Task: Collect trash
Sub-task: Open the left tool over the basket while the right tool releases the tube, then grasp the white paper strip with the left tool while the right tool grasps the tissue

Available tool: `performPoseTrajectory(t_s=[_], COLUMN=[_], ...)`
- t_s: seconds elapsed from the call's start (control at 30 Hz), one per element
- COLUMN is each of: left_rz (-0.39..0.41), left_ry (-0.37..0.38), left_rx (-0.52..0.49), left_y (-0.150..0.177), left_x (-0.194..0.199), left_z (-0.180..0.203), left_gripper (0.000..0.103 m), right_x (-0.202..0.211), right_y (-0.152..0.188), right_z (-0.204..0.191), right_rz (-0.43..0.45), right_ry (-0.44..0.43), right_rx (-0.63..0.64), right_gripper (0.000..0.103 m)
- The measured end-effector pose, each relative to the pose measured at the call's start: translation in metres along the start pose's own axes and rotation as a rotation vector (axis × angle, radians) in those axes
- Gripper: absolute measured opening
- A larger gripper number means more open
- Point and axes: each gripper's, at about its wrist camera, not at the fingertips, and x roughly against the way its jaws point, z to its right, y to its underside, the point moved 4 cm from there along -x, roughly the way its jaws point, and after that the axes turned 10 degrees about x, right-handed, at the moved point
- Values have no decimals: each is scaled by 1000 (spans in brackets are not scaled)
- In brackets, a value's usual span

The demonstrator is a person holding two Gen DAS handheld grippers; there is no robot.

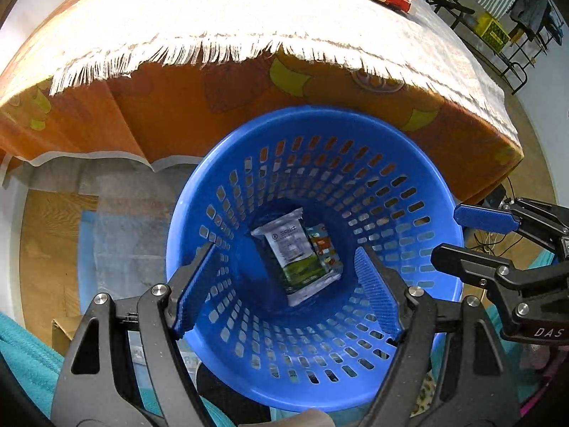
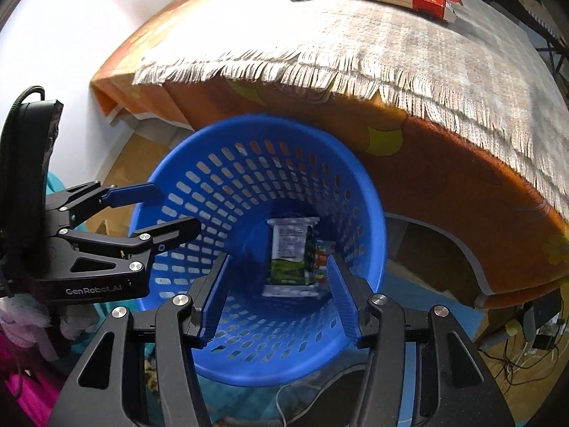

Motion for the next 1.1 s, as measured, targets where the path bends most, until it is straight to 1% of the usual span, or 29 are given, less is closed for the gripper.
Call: performPoseTrajectory(t_s=[0.07,0.13,0.3,0.43,0.57,0.67,0.77,0.8,0.93,1.1], left_rz=[3,8,21,48,83,97,104,103,109,124], left_ry=[-1,-4,-9,-20,-8,3,1,12,30,47], left_rx=[-1,-3,4,4,18,37,33,35,39,38], left_y=[-1,-1,-5,-11,-23,-38,-55,-62,-87,-125], left_x=[1,2,3,5,11,14,17,18,21,22], left_z=[1,1,0,-1,-4,-9,-9,-9,-8,-7], left_gripper=[81,81,81,81,80,81,81,81,80,80], right_x=[1,2,5,7,14,23,33,36,53,64], right_y=[0,-1,-3,-6,-13,-21,-34,-38,-64,-104], right_z=[1,3,9,16,23,30,41,44,69,99], right_rz=[0,4,9,14,51,93,135,144,200,216], right_ry=[7,20,30,48,83,109,119,124,138,113], right_rx=[-4,-8,-27,-29,-9,13,33,36,34,24], right_gripper=[55,59,60,60,60,60,60,60,60,60])
